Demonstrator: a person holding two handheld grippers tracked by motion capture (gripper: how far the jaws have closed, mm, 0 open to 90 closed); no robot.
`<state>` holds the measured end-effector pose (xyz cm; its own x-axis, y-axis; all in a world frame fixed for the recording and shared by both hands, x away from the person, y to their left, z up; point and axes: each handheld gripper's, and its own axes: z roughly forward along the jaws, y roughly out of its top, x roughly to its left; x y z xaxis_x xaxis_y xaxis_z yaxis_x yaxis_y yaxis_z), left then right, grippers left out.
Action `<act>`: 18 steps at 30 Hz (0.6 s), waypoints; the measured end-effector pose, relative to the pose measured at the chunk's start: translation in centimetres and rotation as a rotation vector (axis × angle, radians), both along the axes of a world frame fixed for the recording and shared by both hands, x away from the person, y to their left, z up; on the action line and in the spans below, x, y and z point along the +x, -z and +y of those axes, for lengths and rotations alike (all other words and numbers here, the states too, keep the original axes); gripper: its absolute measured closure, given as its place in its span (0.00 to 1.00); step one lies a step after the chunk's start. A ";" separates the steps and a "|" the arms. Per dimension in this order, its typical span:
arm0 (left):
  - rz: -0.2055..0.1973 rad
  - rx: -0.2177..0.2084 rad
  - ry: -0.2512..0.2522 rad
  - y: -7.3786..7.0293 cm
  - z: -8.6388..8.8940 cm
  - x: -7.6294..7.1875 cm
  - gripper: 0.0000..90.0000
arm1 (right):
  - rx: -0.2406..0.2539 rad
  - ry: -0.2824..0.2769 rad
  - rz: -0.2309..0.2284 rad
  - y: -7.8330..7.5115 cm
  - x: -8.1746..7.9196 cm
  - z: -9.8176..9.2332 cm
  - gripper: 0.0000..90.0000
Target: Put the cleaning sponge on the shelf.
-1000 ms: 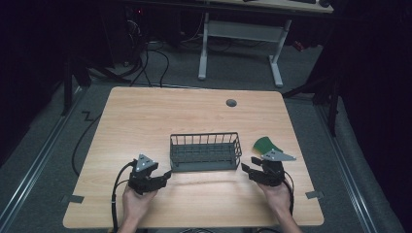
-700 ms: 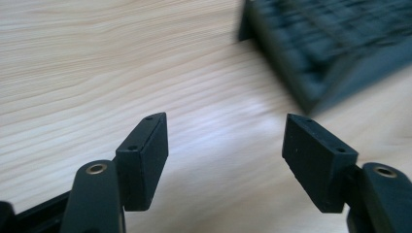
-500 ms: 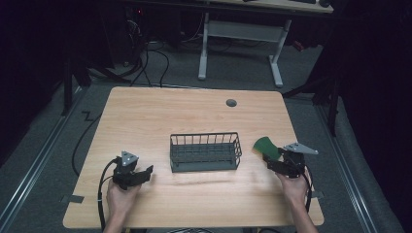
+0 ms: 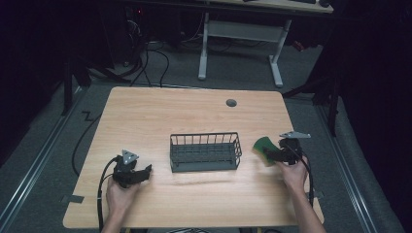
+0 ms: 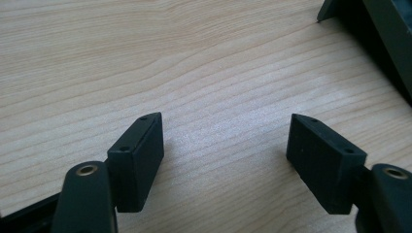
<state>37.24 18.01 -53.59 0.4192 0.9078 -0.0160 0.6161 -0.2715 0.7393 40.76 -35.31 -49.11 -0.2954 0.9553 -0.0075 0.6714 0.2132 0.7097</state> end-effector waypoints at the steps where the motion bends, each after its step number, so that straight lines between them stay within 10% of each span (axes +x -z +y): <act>1: -0.005 -0.004 -0.003 0.1 0.0 0.0 0.33 | -0.005 -0.006 0.004 0.1 0.2 0.0 0.22; 18: -0.002 -0.001 -0.007 0.1 -0.1 0.0 0.30 | -0.011 -0.051 0.098 2.5 2.3 0.2 0.19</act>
<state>37.22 17.94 -53.66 0.4128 0.9107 -0.0155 0.6163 -0.2668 0.7410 43.02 -35.06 -51.61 -0.3430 0.9392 0.0132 0.7256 0.2560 0.6388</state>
